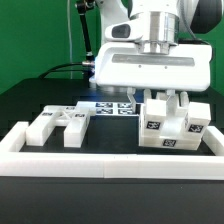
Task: Assemble chair
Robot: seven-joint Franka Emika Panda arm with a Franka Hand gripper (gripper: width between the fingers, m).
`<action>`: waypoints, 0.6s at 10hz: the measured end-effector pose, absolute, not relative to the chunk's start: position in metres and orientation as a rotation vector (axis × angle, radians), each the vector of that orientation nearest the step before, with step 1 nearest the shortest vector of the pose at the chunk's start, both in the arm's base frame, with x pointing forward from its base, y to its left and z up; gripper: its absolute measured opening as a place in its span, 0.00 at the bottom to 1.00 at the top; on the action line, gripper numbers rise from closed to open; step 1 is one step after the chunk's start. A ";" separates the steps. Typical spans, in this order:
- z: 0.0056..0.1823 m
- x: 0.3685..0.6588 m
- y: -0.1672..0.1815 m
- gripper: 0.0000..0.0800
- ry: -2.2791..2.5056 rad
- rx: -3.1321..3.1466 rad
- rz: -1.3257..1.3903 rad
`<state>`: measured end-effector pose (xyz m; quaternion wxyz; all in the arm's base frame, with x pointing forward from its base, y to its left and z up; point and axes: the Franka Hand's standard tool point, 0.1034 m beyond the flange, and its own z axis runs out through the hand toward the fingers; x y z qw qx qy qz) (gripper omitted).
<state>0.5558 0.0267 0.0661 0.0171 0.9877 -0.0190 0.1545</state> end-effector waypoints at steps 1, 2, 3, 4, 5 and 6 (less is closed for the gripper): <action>0.065 0.551 0.030 0.42 -0.070 3.100 0.400; 0.068 0.546 0.036 0.42 -0.097 3.157 0.219; 0.078 0.546 0.037 0.42 -0.107 3.188 0.005; 0.083 0.551 0.034 0.42 -0.104 3.193 -0.105; 0.081 0.550 0.034 0.42 -0.107 3.196 -0.181; 0.081 0.542 0.035 0.42 -0.109 3.195 -0.354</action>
Offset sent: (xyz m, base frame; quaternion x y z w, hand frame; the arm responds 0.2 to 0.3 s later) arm 0.0054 -0.0050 0.0195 0.0074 -0.2211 0.0032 0.9752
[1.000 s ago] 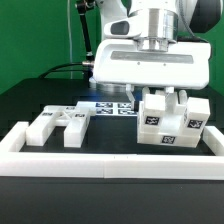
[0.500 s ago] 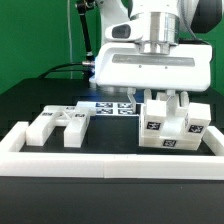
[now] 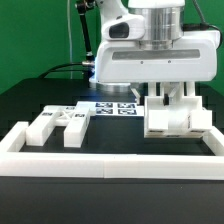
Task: Assemble chair
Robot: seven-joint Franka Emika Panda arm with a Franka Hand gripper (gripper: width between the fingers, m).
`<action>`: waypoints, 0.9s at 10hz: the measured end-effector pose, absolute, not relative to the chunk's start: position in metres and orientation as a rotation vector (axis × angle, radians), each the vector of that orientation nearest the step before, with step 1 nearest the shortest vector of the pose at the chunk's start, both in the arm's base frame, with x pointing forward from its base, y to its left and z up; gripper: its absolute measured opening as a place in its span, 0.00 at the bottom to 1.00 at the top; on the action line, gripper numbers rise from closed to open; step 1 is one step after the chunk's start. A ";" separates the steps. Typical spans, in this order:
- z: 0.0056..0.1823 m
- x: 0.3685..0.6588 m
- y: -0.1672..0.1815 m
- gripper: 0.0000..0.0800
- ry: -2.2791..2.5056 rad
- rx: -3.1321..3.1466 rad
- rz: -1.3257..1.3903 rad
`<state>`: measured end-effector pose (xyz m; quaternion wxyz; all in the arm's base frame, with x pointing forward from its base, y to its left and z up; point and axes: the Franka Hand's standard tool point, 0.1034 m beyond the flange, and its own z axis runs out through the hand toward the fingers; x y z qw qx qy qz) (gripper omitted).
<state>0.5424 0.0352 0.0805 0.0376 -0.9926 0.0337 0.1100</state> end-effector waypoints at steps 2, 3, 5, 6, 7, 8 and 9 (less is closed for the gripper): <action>0.078 0.542 0.030 0.42 0.115 -2.997 0.617; 0.075 0.540 0.028 0.42 0.129 -2.976 0.718; 0.069 0.538 0.025 0.42 0.124 -2.926 0.939; 0.062 0.546 0.023 0.42 0.125 -2.945 0.898; 0.063 0.546 0.023 0.42 0.126 -2.945 0.898; 0.062 0.546 0.022 0.42 0.128 -2.945 0.899; 0.062 0.546 0.021 0.42 0.129 -2.945 0.898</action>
Offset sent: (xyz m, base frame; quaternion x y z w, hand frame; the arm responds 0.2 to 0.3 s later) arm 0.0001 -0.0018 -0.0032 -0.0237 -0.2095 0.0083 0.9775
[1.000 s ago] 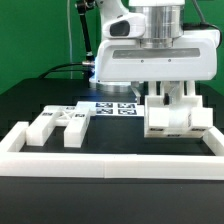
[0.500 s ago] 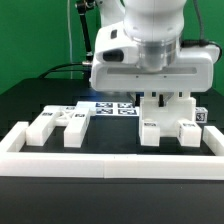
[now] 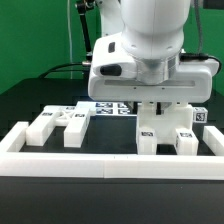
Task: Assemble chair
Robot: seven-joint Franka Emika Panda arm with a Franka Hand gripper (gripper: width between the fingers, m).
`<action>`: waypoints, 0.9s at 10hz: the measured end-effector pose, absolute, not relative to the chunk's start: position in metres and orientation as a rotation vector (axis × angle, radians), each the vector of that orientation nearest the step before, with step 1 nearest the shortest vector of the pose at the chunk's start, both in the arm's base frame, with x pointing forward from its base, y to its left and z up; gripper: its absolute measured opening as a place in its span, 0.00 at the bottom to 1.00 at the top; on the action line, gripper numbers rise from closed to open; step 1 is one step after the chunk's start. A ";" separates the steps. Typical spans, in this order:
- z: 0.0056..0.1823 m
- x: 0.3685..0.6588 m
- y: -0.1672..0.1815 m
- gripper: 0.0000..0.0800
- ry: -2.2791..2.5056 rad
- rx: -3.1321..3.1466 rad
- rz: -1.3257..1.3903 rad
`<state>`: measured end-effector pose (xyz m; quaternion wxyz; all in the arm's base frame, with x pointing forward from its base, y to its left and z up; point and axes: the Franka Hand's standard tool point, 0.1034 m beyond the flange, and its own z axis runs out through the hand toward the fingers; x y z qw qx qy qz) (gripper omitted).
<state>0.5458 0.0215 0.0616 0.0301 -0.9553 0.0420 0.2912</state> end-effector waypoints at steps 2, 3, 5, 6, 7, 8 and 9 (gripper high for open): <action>0.061 0.546 0.021 0.65 0.131 -2.946 0.893; 0.061 0.550 0.021 0.78 0.129 -2.954 0.872; 0.064 0.553 0.022 0.80 0.124 -2.958 0.854; 0.069 0.556 0.020 0.81 0.108 -2.957 0.837; 0.075 0.560 0.017 0.81 0.076 -2.954 0.810; 0.080 0.564 0.014 0.81 0.072 -2.954 0.786; 0.087 0.567 0.012 0.81 0.078 -2.955 0.767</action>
Offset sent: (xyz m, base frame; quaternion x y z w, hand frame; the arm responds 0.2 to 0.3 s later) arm 0.0026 0.0045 0.0032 -0.0048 0.0223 -0.0241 0.9994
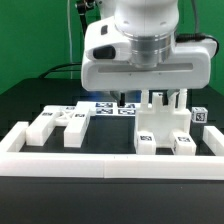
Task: Assemble chair
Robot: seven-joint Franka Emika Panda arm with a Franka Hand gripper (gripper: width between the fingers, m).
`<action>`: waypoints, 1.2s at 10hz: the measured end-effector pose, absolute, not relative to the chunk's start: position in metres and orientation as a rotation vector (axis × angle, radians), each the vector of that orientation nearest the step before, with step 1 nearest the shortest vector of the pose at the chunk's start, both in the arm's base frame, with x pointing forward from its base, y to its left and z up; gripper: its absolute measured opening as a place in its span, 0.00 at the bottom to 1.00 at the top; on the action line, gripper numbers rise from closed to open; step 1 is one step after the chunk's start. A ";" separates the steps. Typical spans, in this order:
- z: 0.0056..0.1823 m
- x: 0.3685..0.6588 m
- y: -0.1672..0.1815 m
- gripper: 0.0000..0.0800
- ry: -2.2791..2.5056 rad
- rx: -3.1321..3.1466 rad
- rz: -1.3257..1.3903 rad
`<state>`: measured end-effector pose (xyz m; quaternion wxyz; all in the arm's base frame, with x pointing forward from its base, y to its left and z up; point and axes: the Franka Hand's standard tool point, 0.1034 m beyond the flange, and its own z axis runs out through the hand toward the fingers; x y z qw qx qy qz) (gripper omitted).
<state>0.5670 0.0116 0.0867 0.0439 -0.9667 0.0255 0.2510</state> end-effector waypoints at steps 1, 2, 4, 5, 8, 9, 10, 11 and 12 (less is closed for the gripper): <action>0.093 0.570 0.008 0.81 0.081 -2.954 0.748; 0.092 0.570 0.008 0.81 0.089 -2.956 0.745; 0.090 0.570 0.006 0.81 0.091 -2.957 0.742; 0.083 0.577 0.000 0.81 0.044 -2.982 0.639; 0.081 0.593 -0.015 0.81 -0.087 -3.048 0.326; 0.078 0.592 -0.023 0.81 -0.131 -3.049 0.267; 0.078 0.591 -0.022 0.81 -0.096 -3.051 0.286; 0.078 0.591 -0.022 0.81 -0.097 -3.052 0.283; 0.078 0.591 -0.022 0.81 -0.096 -3.052 0.282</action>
Offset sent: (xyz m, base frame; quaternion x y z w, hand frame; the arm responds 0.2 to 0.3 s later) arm 0.0000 0.0000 0.0000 0.0000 0.0000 0.0000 1.0000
